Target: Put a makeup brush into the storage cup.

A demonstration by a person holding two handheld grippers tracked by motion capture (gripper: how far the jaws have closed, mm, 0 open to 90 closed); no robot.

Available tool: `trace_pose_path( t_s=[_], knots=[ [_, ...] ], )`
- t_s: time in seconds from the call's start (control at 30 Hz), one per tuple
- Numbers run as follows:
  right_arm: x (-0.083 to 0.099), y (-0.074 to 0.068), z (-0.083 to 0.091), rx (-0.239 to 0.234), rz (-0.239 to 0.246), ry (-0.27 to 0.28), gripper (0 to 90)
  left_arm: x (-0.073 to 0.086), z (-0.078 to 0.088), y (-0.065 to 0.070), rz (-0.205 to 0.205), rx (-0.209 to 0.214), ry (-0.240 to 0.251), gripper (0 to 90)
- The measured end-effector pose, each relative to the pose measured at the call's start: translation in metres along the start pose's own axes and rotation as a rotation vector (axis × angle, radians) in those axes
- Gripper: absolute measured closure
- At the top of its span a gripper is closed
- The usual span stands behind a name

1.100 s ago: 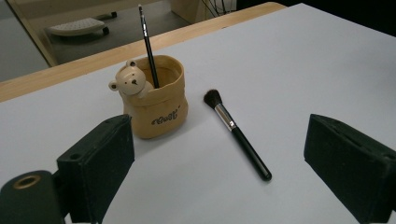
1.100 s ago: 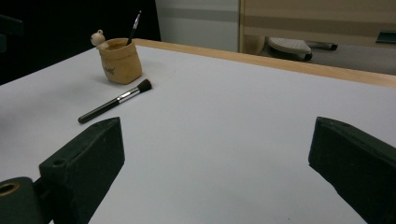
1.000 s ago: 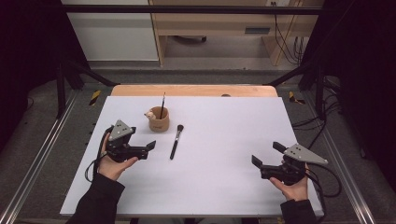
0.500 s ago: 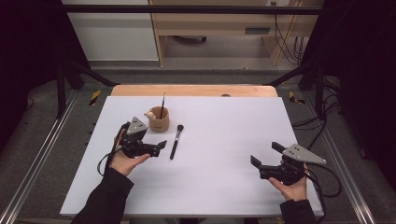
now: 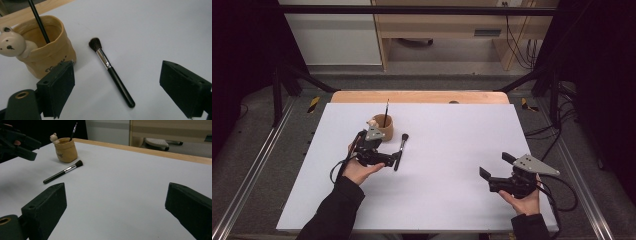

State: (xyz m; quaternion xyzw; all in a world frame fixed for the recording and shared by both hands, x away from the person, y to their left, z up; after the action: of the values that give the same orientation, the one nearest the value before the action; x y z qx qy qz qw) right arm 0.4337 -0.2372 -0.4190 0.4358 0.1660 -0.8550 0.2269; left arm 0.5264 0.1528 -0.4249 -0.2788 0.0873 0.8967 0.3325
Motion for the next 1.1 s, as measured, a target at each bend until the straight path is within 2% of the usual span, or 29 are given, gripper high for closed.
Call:
trace_pose_path(
  t_s=[0.3,0.63,0.9,0.97,1.1],
  knots=[
    [0.000,0.000,-0.001,-0.005,0.000,-0.003,4.3,-0.006,-0.014,-0.001,0.002,-0.014,-0.057,16.1],
    [0.000,-0.001,-0.002,-0.006,-0.002,-0.008,4.3,-0.008,-0.032,0.000,0.017,0.002,-0.119,23.1],
    [0.000,-0.001,-0.002,-0.007,-0.003,-0.007,4.3,-0.010,-0.046,0.004,0.009,0.006,-0.173,30.4],
    [0.000,-0.001,-0.003,-0.007,-0.001,-0.009,4.4,-0.010,-0.050,0.004,0.004,0.000,-0.192,34.9],
    [0.000,-0.001,-0.003,-0.008,-0.002,-0.011,4.4,-0.009,-0.058,0.004,0.024,-0.003,-0.216,41.7]
  ],
)
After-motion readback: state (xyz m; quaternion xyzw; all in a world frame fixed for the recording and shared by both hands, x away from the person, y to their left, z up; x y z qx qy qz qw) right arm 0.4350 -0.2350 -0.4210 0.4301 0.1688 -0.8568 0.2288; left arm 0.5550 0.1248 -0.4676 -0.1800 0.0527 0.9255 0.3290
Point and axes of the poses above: each handheld gripper's, and its own axes: z roughly backward along the jaws, x roughly out of its underside, y roughly to its right, the point moved 3 cm from there along -z, roughly forward along the jaws, and after that the axes turned 15 degrees about -y, right-handed, at the moved point
